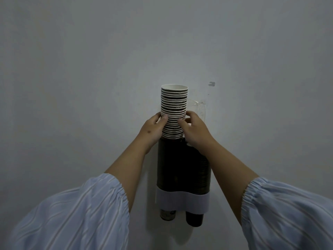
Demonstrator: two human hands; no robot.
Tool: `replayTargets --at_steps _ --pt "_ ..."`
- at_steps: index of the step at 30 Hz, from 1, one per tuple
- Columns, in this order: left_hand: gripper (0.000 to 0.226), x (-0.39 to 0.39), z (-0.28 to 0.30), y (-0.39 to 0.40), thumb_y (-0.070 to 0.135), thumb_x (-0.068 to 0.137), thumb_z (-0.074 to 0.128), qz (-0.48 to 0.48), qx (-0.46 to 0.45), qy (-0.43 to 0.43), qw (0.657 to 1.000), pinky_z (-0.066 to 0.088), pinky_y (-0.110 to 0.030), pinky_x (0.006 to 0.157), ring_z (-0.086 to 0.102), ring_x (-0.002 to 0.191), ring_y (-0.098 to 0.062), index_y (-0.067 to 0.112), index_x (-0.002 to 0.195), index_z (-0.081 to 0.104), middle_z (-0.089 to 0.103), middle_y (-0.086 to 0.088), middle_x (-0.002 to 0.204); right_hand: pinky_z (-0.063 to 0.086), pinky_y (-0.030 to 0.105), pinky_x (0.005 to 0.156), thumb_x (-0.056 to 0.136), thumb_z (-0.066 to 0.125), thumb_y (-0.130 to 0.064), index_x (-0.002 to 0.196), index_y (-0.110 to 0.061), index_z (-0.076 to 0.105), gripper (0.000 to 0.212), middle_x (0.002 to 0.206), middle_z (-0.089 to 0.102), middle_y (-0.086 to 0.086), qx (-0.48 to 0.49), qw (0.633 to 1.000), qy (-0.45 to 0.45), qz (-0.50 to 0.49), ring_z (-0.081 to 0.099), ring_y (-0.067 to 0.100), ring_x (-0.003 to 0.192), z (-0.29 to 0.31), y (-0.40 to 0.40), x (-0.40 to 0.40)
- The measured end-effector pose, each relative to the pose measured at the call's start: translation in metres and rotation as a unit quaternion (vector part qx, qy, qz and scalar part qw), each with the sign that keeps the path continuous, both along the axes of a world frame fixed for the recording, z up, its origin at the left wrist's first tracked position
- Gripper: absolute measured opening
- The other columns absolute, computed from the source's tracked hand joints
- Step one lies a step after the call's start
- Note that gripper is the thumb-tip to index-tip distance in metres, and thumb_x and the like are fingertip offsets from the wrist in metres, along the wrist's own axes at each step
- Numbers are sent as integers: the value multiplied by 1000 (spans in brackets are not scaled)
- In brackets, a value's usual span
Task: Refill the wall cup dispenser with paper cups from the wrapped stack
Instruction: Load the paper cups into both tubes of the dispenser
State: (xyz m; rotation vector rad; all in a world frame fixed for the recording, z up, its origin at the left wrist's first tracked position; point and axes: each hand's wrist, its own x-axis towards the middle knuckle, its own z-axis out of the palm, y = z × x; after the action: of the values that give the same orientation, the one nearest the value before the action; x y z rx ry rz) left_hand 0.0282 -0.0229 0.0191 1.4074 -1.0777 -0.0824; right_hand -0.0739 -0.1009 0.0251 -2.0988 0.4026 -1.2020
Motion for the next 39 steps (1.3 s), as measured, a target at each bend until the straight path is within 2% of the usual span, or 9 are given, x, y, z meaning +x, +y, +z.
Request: replayTargets --at_steps 4,8,14,19,22,24,28,34,39 --pt "40 6 -5 -6 31 99 37 4 20 -31 999 37 -25 88 47 107 -9 22 138 43 52 -3 137 47 50 97 95 46 -30 133 -15 40 41 127 57 9 -6 999 38 -24 56 26 113 -4 -5 5" --pt "41 9 -12 -10 26 98 41 8 32 -47 998 41 -27 85 52 105 -16 25 140 40 58 -7 122 22 60 111 93 45 -37 134 -25 36 43 131 57 2 -18 995 80 -64 48 28 126 -11 -12 10" --pt "41 12 -15 -12 12 95 47 12 33 -51 998 41 -26 81 54 95 -18 19 135 46 56 -4 103 -3 66 111 95 40 -39 134 -27 36 42 135 55 1 -31 981 150 -122 42 30 131 -12 -18 8" --pt "32 21 -27 -17 9 91 53 29 67 -37 997 47 -32 93 60 100 -23 8 122 58 65 -11 115 -4 66 110 92 40 -43 123 -21 48 38 131 56 6 -57 962 213 -160 42 33 129 -18 -23 11" --pt "37 21 -29 -19 7 91 52 19 52 -21 998 45 -32 96 58 100 -19 12 127 52 63 -3 109 -1 66 111 92 40 -41 114 -18 53 34 125 58 7 -63 957 218 -180 46 33 125 -19 -23 14" --pt "41 21 -28 -20 6 90 52 16 42 -28 999 45 -33 99 58 102 -18 16 130 48 61 1 105 -1 65 111 92 41 -38 123 -18 47 37 126 59 6 -65 959 208 -184 47 32 125 -20 -23 14" --pt "45 23 -28 -20 7 89 54 28 37 -36 998 46 -35 99 57 103 -19 14 133 45 57 -1 111 -4 65 110 91 45 -33 144 -30 17 60 126 62 3 -60 970 181 -153 46 32 127 -20 -20 11" --pt "43 26 -30 -20 8 89 56 42 25 -73 996 38 -23 87 52 102 -14 14 131 49 57 0 110 -5 65 110 92 46 -33 143 -35 20 57 123 63 3 -71 973 170 -138 45 31 129 -22 -24 8" --pt "51 29 -35 -26 17 90 56 67 34 -64 995 37 -26 88 46 107 -15 17 138 40 52 -2 119 1 65 111 89 51 -34 143 -31 24 60 144 44 2 -99 966 173 -162 36 30 136 -24 -27 10"
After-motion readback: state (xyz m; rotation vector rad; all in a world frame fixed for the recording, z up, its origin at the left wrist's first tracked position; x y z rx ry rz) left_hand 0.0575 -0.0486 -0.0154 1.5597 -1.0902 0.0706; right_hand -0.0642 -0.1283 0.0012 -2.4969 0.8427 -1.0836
